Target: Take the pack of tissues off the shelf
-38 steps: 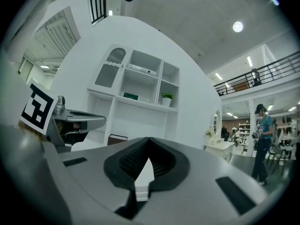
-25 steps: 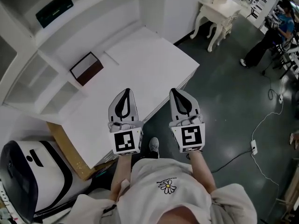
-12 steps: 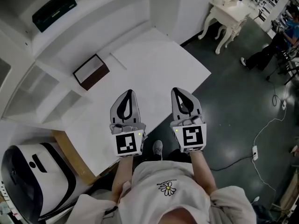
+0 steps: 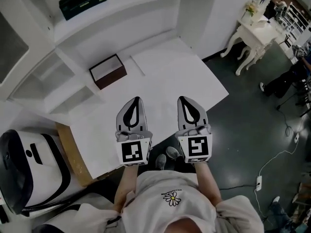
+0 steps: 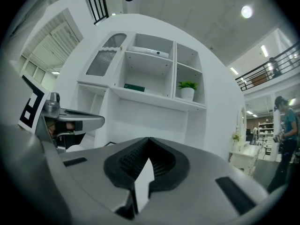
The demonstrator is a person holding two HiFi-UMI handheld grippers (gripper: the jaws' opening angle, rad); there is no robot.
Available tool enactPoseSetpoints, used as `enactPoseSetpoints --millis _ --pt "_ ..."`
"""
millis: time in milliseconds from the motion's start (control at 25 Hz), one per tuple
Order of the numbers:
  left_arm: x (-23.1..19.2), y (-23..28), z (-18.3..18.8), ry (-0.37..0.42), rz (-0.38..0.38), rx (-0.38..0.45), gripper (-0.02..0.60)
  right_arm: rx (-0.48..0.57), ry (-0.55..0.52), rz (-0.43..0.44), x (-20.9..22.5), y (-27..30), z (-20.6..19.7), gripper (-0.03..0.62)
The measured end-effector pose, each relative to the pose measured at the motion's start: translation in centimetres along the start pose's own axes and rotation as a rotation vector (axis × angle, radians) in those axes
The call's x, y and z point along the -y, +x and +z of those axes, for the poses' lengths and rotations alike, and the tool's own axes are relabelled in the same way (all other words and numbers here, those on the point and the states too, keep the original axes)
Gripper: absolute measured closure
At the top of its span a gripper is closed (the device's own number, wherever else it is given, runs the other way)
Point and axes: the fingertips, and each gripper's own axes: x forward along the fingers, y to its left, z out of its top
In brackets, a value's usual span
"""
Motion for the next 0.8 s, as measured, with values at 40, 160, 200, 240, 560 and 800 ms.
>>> enactPoseSetpoints --millis 40,160,200,240,560,800 --pt "-0.2 0.0 0.2 0.006 0.019 0.005 0.581 0.006 0.001 0.016 0.0 0.3 0.0 0.592" --pt "-0.8 0.0 0.6 0.018 0.092 0.007 0.581 0.053 -0.003 0.080 -0.1 1.7 1.1 0.592" --pt "-1.0 0.0 0.6 0.020 0.118 0.002 0.581 0.066 -0.005 0.102 -0.2 2.2 1.5 0.592" --pt "-1.1 0.0 0.7 0.022 0.140 0.000 0.581 0.075 -0.010 0.125 -0.2 2.6 1.6 0.592" --pt "-2.5 -0.8 1.4 0.034 0.325 -0.022 0.581 0.119 -0.033 0.317 -1.5 5.3 2.0 0.592" --pt "-2.9 -1.5 1.9 0.044 0.416 -0.035 0.581 0.154 -0.026 0.405 -2.2 6.2 2.6 0.592"
